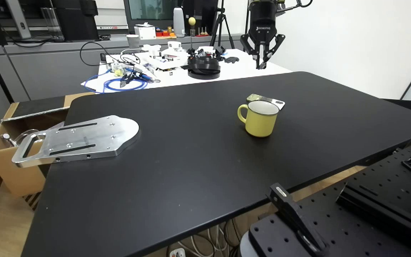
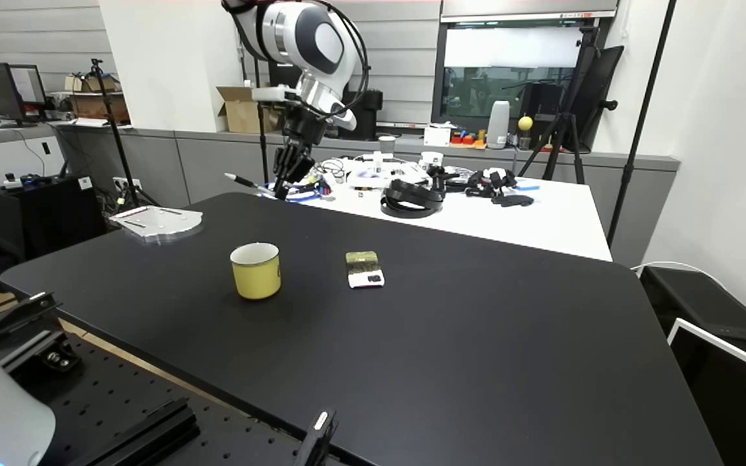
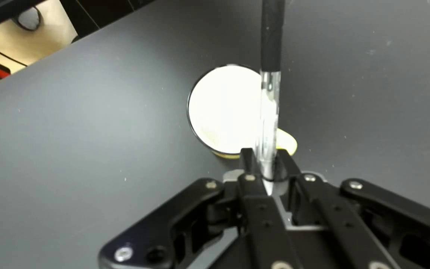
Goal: Pick up the pen and put it in the yellow cup
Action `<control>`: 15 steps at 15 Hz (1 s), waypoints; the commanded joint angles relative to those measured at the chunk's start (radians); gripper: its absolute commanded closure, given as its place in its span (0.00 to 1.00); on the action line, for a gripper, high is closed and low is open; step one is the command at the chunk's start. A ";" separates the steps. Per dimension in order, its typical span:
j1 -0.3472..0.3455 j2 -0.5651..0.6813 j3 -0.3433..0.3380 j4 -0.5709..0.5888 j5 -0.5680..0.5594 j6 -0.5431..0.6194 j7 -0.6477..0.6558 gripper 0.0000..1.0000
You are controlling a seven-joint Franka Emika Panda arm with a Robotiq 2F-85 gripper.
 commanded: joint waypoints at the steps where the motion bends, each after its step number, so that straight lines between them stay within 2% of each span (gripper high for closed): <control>1: -0.041 0.034 0.013 0.047 0.044 -0.129 -0.017 0.96; 6: -0.068 0.081 0.012 0.061 0.115 -0.211 -0.029 0.96; 15: -0.101 0.195 0.008 0.090 0.236 -0.238 -0.024 0.96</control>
